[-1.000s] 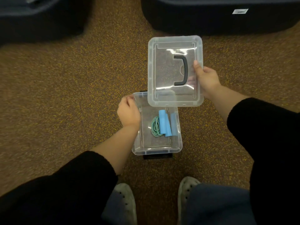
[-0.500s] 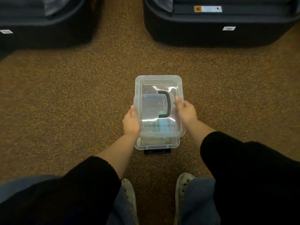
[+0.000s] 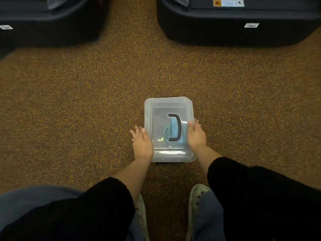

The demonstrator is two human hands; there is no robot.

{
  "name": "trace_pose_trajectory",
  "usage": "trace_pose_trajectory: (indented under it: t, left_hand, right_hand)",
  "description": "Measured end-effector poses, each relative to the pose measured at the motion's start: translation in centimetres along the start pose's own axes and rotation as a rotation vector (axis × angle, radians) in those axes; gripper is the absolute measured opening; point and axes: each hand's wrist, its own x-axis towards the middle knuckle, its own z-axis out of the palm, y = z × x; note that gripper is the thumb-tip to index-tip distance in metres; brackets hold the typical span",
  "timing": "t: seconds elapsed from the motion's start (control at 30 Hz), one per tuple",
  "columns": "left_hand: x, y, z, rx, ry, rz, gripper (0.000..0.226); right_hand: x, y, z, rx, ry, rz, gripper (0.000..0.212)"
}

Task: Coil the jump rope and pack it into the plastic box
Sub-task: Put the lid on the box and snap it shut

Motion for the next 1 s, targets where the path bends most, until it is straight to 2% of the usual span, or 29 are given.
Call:
trace_pose_trajectory:
  t: [0.2,0.53,0.73,0.83,1.0]
  left_hand:
    - [0.9,-0.7,1.1,0.036,0.04,0.068,0.052]
    - [2.2,-1.7,2.4,0.131,0.086,0.079,0.053]
    - [1.8,-1.6,2.3,0.055,0.13,0.097,0.047]
    - [1.5,-0.8,1.8,0.003,0.067,0.002,0.051]
    - [0.5,-0.2,0.8,-0.035,0.028,-0.381,0.078]
  right_hand:
    - [1.4,0.4,0.9,0.003,-0.006,-0.004,0.053]
    - [2.4,0.6,1.5,0.002,-0.034,-0.011,0.052]
    - [2.9,0.5,0.8,-0.003,-0.14,0.012,0.05]
    - [3.1,-0.1,0.2,-0.02,-0.195,0.043,0.049]
    - [3.3,-1.2,-0.2,-0.015,-0.163,0.039,0.047]
